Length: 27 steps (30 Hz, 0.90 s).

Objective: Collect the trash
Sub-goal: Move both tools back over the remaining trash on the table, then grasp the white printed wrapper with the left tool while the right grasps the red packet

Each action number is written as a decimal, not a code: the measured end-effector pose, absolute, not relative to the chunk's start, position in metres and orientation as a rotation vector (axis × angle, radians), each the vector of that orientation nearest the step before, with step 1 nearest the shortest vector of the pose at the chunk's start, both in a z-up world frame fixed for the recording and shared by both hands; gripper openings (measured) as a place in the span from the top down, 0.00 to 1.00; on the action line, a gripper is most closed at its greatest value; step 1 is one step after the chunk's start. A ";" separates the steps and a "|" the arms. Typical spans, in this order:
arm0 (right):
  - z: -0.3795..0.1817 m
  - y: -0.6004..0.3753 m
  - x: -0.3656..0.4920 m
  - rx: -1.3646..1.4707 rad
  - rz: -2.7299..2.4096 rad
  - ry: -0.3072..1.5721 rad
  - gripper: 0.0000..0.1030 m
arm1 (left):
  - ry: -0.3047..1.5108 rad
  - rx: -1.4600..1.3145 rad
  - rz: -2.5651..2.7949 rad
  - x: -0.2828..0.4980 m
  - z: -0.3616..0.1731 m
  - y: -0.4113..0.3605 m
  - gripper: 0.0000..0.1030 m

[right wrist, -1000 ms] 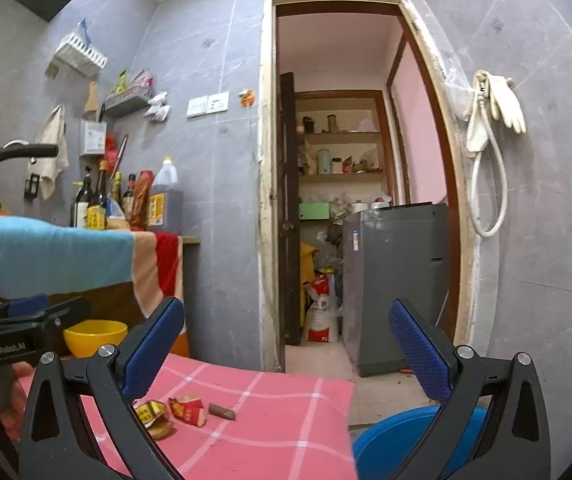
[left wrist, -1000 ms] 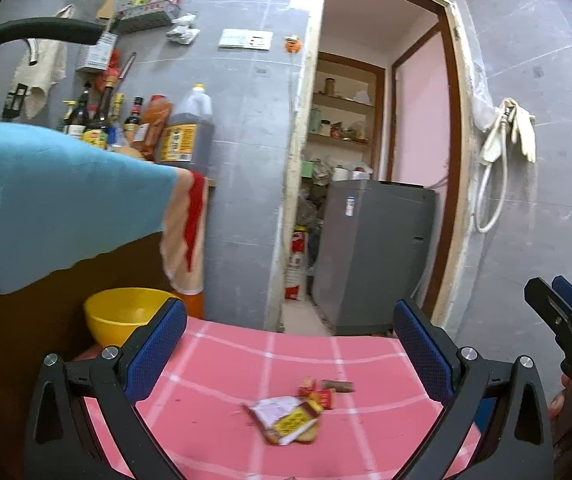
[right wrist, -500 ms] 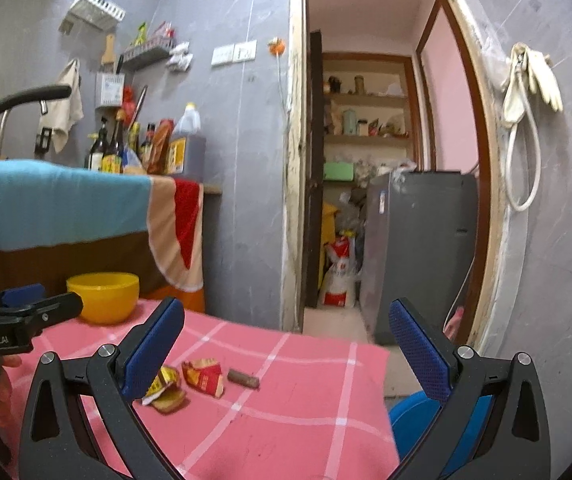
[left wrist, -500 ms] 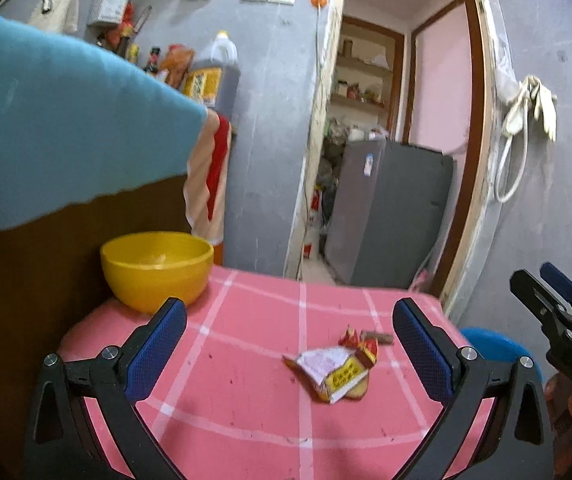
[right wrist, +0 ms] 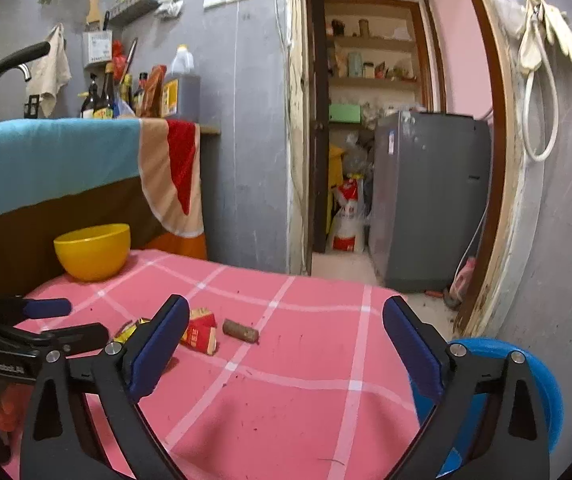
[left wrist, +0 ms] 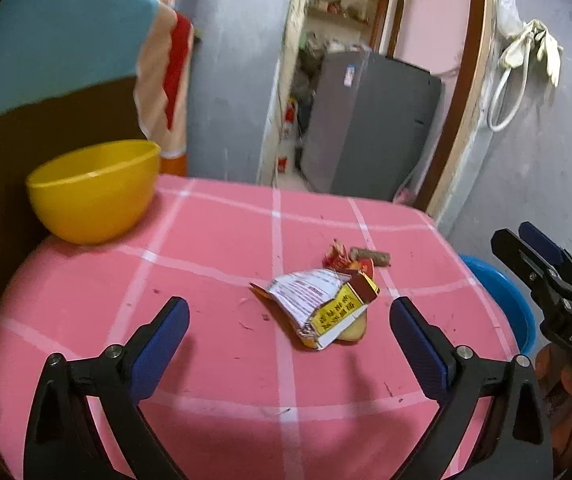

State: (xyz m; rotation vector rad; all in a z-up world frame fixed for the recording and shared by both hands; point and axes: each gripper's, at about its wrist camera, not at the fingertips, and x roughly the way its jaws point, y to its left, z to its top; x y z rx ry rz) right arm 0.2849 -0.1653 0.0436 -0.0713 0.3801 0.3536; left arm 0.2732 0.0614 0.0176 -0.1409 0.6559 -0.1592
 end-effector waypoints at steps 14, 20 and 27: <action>0.027 -0.160 0.316 -0.079 0.395 0.575 0.11 | 0.831 -0.247 -0.228 0.319 0.002 0.060 0.44; 0.022 -0.153 0.325 -0.092 0.434 0.651 0.15 | 0.805 -0.306 -0.197 0.310 0.007 0.084 0.44; 0.017 -0.130 0.334 -0.090 0.503 0.730 0.16 | 0.796 -0.331 -0.125 0.301 0.010 0.110 0.44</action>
